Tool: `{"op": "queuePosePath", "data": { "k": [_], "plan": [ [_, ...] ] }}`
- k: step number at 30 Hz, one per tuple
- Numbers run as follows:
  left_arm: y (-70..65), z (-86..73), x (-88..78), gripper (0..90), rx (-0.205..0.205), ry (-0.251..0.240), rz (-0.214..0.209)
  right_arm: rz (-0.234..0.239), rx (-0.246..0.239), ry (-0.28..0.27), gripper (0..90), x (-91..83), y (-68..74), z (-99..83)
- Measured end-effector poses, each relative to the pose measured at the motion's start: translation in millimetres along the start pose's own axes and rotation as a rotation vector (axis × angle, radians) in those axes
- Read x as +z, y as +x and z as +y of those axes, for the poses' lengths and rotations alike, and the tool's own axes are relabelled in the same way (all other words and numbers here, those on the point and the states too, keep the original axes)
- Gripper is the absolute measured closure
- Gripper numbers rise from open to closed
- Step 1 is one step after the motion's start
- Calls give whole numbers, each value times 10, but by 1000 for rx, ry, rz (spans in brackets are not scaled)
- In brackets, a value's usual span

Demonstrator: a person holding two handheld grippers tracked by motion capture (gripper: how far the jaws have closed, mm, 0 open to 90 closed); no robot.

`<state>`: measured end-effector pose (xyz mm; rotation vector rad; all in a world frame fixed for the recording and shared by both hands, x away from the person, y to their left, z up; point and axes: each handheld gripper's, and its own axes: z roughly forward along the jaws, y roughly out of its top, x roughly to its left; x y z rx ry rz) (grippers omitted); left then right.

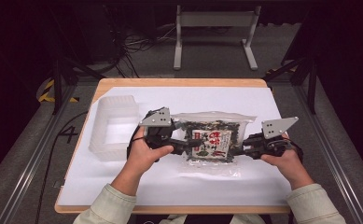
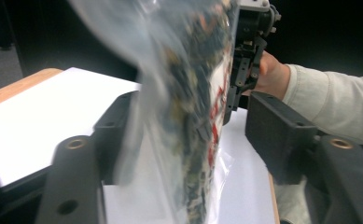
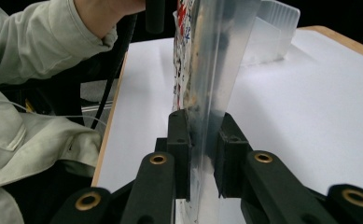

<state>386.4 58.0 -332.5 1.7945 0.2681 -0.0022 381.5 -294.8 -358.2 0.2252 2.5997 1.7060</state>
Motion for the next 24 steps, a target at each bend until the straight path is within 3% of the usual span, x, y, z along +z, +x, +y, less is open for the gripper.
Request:
{"op": "queuePosePath", "data": {
  "k": [7,17,24],
  "plan": [
    [29,-43,-63,604,3,-6,4,10,-11,-13,789,93,-29,41],
    [18,-27,-81,681,0,-7,-49,-27,-13,-13,770,96,-35,40],
    [-10,14,-118,715,20,-17,-62,-63,-35,-28,733,102,-27,55]
  ]
}}
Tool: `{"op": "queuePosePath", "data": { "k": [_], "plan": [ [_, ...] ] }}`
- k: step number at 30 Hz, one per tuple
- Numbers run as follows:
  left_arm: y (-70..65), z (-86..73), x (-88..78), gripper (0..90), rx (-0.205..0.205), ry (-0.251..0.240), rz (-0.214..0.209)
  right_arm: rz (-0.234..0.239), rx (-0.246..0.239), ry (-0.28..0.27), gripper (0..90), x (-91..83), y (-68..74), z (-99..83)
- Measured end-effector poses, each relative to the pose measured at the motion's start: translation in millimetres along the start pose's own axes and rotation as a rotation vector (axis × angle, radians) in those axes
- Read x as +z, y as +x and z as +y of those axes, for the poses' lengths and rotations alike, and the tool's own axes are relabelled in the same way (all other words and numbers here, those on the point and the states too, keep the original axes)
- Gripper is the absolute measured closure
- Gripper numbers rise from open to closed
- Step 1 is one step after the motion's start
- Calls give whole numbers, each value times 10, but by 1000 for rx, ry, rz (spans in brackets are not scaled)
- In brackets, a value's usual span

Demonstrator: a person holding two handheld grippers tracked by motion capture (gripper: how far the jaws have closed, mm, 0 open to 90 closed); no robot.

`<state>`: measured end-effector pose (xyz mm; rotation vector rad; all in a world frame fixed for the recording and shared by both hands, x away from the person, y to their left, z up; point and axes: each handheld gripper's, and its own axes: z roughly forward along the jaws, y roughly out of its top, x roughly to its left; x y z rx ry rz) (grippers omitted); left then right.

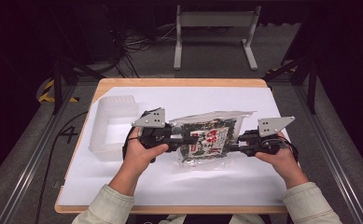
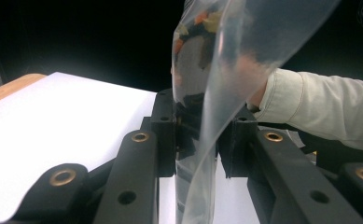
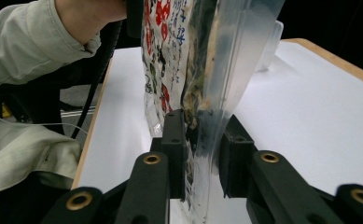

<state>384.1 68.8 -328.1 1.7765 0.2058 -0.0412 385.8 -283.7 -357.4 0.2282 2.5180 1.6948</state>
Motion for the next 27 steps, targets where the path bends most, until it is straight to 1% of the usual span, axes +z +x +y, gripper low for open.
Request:
{"op": "queuePosePath", "data": {
  "k": [3,4,5,6,8,9,11,16,21,24,26,27],
  "plan": [
    [-6,10,-21,718,-1,-8,5,-30,-14,-8,689,10,8,17],
    [-6,15,-27,718,8,-12,10,-46,-17,-6,657,13,11,23],
    [-12,21,-41,719,14,-15,18,-61,-12,-3,642,15,12,24],
    [-15,27,-51,719,22,-17,33,-85,-5,-2,614,12,10,21],
    [-19,44,-93,720,34,-11,67,-109,7,-10,567,-3,2,10],
    [-17,49,-119,721,31,-11,76,-117,18,-19,555,-15,4,4],
    [-5,59,-176,721,24,-28,97,-131,33,-37,539,-42,10,-8],
    [4,112,-318,722,30,-68,154,-161,42,-43,538,-103,29,-45],
    [23,156,-448,722,29,-108,213,-174,61,-44,546,-144,43,-107],
    [58,166,-530,722,32,-121,257,-182,69,-41,549,-166,67,-155],
    [87,165,-581,723,26,-127,287,-185,74,-39,549,-185,84,-185],
    [122,165,-636,723,23,-127,316,-186,76,-38,549,-192,90,-195]
  ]
}}
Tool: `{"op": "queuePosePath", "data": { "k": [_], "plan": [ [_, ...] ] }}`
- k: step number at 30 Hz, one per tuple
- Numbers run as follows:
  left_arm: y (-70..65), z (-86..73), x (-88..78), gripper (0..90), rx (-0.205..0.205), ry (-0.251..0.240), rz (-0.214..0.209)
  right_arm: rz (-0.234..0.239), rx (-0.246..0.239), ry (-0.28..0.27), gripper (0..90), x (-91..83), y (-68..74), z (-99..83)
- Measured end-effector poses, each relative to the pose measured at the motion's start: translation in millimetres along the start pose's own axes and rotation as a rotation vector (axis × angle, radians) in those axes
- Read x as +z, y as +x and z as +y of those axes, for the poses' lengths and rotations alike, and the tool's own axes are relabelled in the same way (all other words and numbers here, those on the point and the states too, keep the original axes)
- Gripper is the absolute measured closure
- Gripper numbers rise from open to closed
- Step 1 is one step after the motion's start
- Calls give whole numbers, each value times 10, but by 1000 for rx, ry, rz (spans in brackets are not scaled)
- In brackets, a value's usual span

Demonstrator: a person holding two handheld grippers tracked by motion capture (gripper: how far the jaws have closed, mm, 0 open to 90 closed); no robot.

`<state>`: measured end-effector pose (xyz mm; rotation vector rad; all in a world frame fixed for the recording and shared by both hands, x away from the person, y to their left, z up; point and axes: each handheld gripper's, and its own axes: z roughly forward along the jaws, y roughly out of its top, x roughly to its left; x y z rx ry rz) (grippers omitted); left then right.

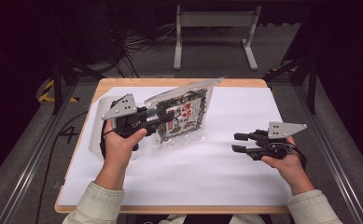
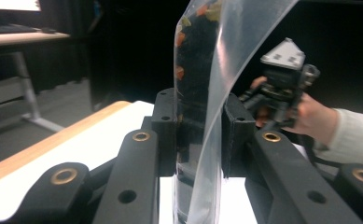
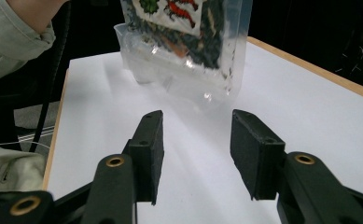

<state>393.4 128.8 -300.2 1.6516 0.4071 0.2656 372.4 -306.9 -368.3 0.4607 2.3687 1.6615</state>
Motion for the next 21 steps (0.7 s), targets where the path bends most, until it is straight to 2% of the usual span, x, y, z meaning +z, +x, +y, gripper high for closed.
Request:
{"op": "queuePosePath", "data": {
  "k": [1,4,7,12,18,21],
  "plan": [
    [0,0,0,723,0,0,0,0,0,0,549,0,0,0],
    [62,15,-67,724,-10,0,41,-9,9,-2,554,-48,15,-54],
    [111,35,-125,724,-27,-5,61,-10,13,-1,568,-76,21,-95],
    [185,75,-212,724,-12,-11,108,-12,14,-3,585,-106,28,-136],
    [260,117,-344,725,-27,-26,140,-7,18,-9,586,-121,48,-141],
    [302,145,-435,726,-11,-22,169,-4,20,-3,589,-116,55,-150]
  ]
}}
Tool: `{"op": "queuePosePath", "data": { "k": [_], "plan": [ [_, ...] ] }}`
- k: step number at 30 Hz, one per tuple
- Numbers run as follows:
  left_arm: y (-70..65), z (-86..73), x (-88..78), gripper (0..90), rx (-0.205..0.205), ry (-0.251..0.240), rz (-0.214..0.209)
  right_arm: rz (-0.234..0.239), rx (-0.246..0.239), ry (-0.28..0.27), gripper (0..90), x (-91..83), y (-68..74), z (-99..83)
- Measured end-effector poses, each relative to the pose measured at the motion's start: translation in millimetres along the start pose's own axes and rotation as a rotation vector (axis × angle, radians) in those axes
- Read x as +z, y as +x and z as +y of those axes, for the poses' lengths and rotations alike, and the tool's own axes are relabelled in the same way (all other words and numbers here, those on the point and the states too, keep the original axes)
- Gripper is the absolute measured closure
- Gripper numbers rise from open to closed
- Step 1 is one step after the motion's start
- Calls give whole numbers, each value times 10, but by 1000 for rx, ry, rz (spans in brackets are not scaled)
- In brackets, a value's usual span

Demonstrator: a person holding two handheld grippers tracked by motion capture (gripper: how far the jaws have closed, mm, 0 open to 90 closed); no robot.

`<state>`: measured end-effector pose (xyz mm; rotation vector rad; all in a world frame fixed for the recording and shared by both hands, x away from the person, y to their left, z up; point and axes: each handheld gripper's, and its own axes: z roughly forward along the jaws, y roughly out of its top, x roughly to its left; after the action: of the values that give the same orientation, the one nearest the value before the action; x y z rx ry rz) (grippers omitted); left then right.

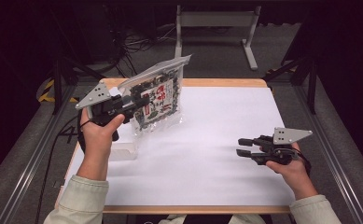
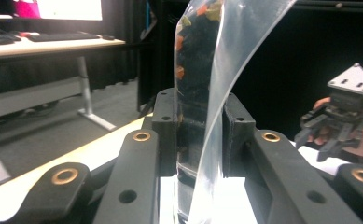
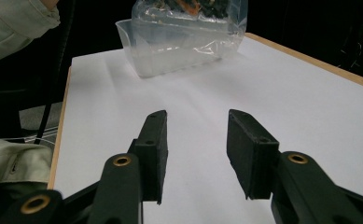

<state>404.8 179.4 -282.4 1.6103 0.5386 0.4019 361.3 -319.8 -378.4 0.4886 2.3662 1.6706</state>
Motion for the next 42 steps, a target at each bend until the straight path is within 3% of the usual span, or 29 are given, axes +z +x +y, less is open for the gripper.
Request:
{"op": "queuePosePath", "data": {
  "k": [6,16,34,42],
  "plan": [
    [116,26,-127,726,-16,-15,15,-1,0,6,601,-12,12,-22],
    [334,7,-377,725,-30,-59,99,7,4,9,607,-6,15,-44],
    [496,-66,-764,726,-44,-54,190,29,-1,17,606,108,-12,-30],
    [595,-156,-892,725,-41,-77,235,27,2,20,602,113,-5,-40]
  ]
}}
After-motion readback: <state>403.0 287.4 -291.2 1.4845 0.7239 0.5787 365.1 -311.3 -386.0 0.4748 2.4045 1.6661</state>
